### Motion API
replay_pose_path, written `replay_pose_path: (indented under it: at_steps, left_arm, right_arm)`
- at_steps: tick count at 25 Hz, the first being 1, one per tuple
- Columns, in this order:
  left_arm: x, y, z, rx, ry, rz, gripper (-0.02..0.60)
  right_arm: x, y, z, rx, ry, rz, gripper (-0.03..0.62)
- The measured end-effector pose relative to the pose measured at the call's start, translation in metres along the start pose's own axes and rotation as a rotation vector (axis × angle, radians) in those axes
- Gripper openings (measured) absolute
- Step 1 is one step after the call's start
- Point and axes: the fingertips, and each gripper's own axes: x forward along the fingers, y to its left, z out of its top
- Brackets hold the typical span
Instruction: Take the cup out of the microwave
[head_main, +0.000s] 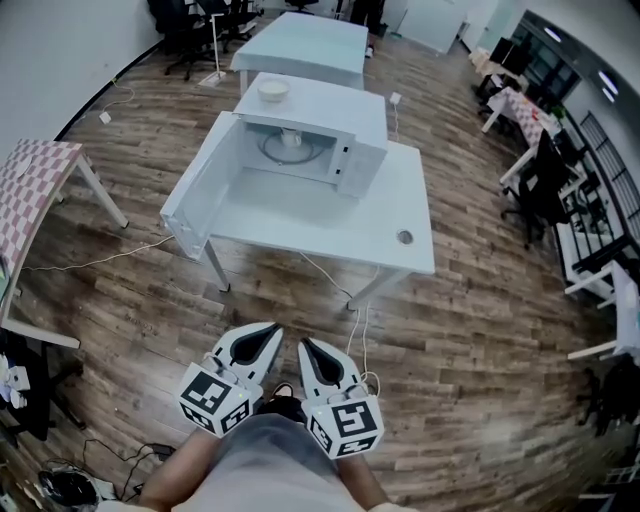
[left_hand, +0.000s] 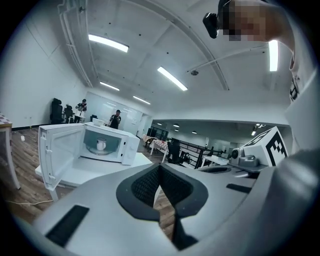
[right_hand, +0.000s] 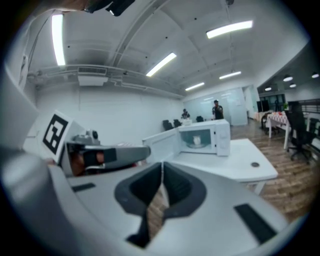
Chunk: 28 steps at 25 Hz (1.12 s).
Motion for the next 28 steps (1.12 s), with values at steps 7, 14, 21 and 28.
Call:
replay_pose_path:
  at_steps: [7,14,21,28]
  left_arm:
    - [0.011,-0.002,-0.014,-0.039,0.028,0.004,0.008]
    - [0.037,0.004,-0.017,-0.049,0.044,-0.037,0.008]
    - [0.060,0.024,-0.013,-0.085,0.044,-0.050,0.008]
    - [0.084,0.055,-0.005,-0.114,0.048,-0.057,0.008]
  right_arm:
    - [0.004,-0.002,-0.005,0.016,0.008,0.027,0.025]
    - [0.017,-0.021,-0.008,0.027,0.029,0.019,0.025]
    - [0.044,-0.036,-0.003,0.027,0.063,0.033,0.025]
    - [0.082,-0.051,0.005,0.030,0.090,0.044,0.025]
